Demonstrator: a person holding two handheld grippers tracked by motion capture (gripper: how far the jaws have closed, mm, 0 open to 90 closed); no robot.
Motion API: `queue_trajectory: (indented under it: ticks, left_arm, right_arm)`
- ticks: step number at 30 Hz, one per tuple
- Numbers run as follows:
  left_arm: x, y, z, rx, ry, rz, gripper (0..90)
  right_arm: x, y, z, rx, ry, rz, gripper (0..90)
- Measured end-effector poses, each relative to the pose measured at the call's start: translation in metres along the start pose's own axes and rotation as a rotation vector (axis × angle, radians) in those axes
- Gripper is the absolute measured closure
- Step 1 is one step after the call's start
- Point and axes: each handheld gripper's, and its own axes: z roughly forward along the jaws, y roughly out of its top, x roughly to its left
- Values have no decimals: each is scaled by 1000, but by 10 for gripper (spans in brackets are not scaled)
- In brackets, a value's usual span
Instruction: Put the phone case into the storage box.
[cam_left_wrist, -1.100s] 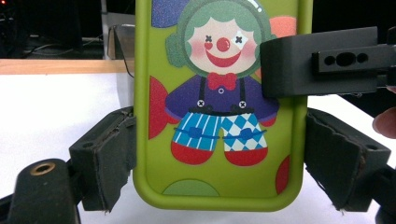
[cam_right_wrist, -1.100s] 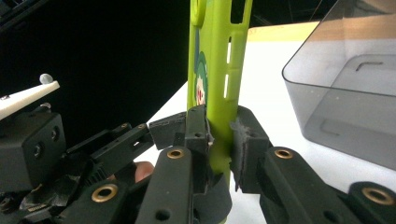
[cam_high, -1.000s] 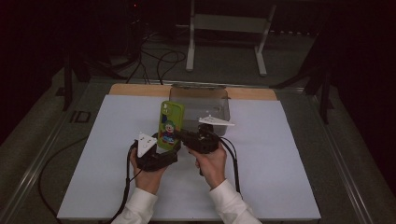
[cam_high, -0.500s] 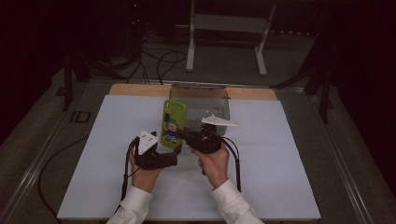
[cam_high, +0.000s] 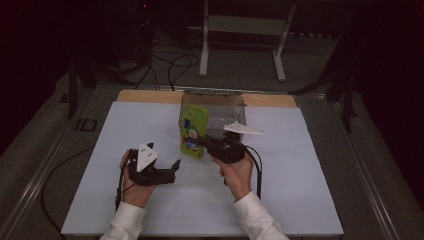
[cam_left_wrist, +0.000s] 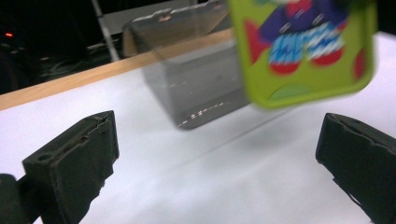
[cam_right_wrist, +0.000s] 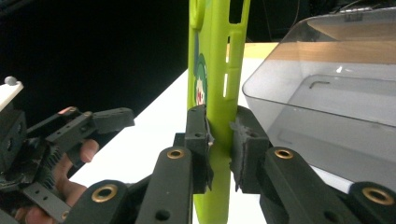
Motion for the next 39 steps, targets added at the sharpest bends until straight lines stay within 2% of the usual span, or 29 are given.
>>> queue_trajectory:
  ticks: [3,6,9,17,20,30,39]
  left_arm:
    - [8,-11,-6,13,3,4,0]
    - [16,-21,-12,17,3,-12,0]
    - [22,-28,-20,2,4,-29,0]
    - [31,-46,-31,8,19,-22,0]
    - [32,-50,-33,10,17,-33,0]
    - [29,-53,-35,8,15,-6,0]
    - [32,-59,-37,10,18,-6,0]
  right_arm:
    - [-2,-1,-3,-1,-3,-5,783]
    - [-3,0,-7,-7,-12,-9,783]
    - [-4,2,-10,7,-23,13,782]
    - [-5,3,-14,32,-98,-27,782]
    - [-5,6,-16,36,-104,-23,782]
    - [-1,17,-24,42,-96,-52,782]
    - [-3,29,-25,65,-96,-44,781]
